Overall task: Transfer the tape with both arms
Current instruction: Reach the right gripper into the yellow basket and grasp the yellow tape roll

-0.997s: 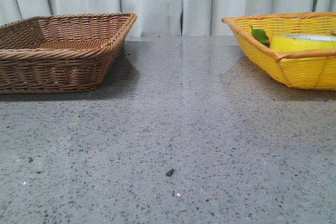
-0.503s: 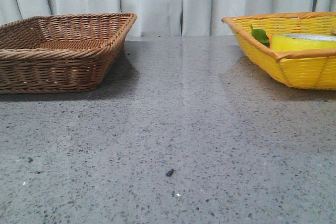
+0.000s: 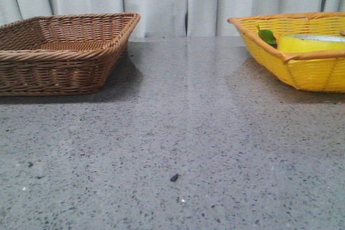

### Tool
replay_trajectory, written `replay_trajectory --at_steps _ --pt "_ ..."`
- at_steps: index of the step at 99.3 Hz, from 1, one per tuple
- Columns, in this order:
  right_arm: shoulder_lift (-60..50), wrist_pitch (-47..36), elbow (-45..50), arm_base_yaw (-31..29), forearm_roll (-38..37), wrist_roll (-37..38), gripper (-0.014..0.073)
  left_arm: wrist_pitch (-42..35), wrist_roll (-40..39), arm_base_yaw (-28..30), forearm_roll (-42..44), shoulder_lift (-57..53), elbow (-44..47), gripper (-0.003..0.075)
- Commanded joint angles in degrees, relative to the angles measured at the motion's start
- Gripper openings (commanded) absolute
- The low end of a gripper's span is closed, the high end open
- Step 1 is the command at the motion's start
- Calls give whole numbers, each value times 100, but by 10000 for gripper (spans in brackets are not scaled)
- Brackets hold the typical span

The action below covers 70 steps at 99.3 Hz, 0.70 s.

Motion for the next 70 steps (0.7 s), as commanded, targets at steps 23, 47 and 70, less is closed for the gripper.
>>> replay_trajectory --at_steps 23,47,70 --pt "146 746 -1045 -40 171 8 -67 797 -12 6 1319 205 -1106 -21" --pt "1472 2165 -2322 24 -267 -436 4 1913 -12 -5 1989 1395 -2317 137" --pt "3292 3786 -3971 486 -267 -859 352 1916 -12 -5 1989 2384 -2927 407"
